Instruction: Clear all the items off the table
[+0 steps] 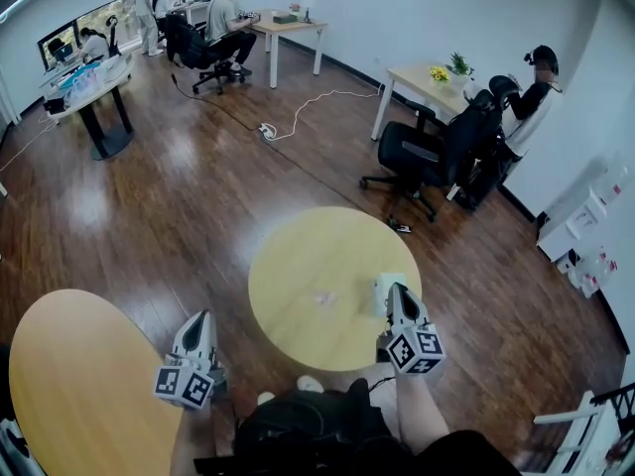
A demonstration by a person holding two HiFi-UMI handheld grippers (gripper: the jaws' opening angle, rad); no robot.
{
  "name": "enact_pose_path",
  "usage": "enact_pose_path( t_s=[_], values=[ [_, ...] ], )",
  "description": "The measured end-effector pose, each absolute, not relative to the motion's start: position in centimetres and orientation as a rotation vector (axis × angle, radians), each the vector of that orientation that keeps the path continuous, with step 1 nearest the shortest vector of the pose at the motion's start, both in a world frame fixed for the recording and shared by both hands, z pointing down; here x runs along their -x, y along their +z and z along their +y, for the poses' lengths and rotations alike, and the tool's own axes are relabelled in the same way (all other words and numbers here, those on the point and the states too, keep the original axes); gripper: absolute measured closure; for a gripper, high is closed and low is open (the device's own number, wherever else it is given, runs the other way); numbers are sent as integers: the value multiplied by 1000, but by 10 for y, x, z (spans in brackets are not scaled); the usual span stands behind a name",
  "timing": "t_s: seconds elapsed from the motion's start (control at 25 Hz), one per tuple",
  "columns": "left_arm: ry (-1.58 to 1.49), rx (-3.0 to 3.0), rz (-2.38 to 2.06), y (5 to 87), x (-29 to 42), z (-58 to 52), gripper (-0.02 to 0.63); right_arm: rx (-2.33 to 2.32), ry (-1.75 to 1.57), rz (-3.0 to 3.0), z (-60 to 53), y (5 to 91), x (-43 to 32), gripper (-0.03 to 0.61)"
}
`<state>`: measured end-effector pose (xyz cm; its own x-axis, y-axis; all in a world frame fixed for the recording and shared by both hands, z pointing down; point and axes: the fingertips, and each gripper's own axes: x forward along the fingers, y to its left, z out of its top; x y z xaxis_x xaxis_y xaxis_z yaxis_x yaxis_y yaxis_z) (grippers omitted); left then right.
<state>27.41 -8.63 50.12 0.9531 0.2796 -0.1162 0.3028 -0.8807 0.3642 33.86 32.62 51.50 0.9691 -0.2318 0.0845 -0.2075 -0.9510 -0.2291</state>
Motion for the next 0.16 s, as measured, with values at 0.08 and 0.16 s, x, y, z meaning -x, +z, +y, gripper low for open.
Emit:
enact_pose_path(
  t_s=[0.08,0.16],
  values=[
    [-84,-2721,414,500,-271,-90,615,2897,-154,331,326,515,-337,577],
    [-82,-2719,404,500,-268,-94,615,2899,-149,332,326,514,-336,577]
  ],
)
